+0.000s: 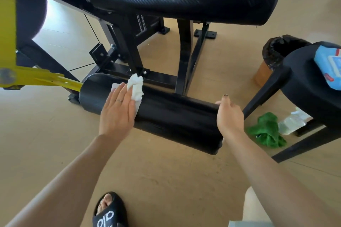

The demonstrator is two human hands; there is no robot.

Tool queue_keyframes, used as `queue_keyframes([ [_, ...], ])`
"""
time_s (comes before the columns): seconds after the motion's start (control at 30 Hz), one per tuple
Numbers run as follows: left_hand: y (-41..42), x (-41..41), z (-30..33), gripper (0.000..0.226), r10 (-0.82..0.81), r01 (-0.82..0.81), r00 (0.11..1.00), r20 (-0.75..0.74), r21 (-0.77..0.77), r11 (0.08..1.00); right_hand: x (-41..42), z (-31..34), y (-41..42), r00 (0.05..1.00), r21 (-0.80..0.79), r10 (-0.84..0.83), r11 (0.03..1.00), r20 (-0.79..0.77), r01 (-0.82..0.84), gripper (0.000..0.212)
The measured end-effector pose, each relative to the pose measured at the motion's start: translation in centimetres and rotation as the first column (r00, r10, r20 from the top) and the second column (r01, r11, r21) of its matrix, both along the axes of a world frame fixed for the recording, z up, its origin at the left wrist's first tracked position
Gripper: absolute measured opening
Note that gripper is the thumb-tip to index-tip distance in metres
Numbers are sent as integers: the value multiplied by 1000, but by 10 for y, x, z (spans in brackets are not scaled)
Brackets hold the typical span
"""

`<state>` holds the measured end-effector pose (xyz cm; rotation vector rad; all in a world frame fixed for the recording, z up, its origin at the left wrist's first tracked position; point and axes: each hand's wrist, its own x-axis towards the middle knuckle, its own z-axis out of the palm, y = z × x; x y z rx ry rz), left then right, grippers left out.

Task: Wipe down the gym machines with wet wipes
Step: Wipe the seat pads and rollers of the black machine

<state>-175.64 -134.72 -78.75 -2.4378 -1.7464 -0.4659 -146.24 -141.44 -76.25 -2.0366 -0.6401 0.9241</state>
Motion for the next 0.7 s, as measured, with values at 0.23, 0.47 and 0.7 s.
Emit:
queue_keyframes([
  [0.23,-70,111,-6,50,-408,412,905,-123,6,911,1,4,-1,999,-5,-35,999,16,35,51],
  [0.47,20,-13,7,54,-164,166,982,-95,22,986,-3,6,-3,997,3,-66,998,32,66,48],
  [0.7,14,-18,5,53,159,-159,974,162,-14,987,-9,9,-1,994,-11,-111,994,-10,111,48],
])
